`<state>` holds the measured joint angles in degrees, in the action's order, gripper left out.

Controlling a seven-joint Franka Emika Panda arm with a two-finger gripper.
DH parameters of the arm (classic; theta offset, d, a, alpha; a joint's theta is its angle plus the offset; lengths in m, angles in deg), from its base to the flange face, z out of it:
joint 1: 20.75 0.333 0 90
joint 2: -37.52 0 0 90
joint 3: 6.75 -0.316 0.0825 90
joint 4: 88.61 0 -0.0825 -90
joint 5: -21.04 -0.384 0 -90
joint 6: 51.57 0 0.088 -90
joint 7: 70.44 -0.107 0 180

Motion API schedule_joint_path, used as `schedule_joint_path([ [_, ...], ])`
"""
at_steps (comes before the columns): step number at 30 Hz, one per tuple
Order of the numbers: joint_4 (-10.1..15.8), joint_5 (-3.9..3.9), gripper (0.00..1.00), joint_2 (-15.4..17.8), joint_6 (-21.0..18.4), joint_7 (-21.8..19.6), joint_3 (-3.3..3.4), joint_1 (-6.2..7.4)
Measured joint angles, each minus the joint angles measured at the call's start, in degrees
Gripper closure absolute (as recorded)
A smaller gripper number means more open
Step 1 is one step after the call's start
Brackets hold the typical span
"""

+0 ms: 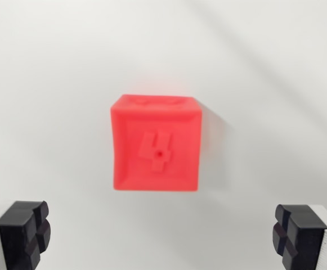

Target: Destack cube

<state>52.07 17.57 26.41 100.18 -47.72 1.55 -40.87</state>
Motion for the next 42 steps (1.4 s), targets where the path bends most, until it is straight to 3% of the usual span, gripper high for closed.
schedule_joint_path([
  [6, 0.0, 1.38, 0.0, 4.0, -3.9, -1.0, 0.19, 0.01],
  [16, -0.8, 2.98, 0.0, 9.8, -10.5, -2.1, 0.26, -0.04],
  [29, -3.2, 4.07, 0.0, 15.4, -18.4, -3.0, 0.26, -0.08],
  [42, -6.0, 4.57, 0.0, 19.0, -24.8, -3.4, 0.25, -0.08],
])
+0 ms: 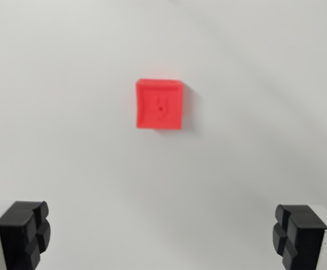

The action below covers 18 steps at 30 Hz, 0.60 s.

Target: Destack cube

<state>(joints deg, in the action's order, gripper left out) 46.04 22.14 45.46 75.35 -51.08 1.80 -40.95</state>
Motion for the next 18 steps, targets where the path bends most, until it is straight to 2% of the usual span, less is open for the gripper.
schedule_joint_path([
  [8, -1.4, 0.17, 0.0, 1.3, -2.7, -0.1, -0.05, 0.0],
  [18, -2.3, 0.27, 0.0, 1.8, -4.1, -0.2, -0.09, 0.0],
])
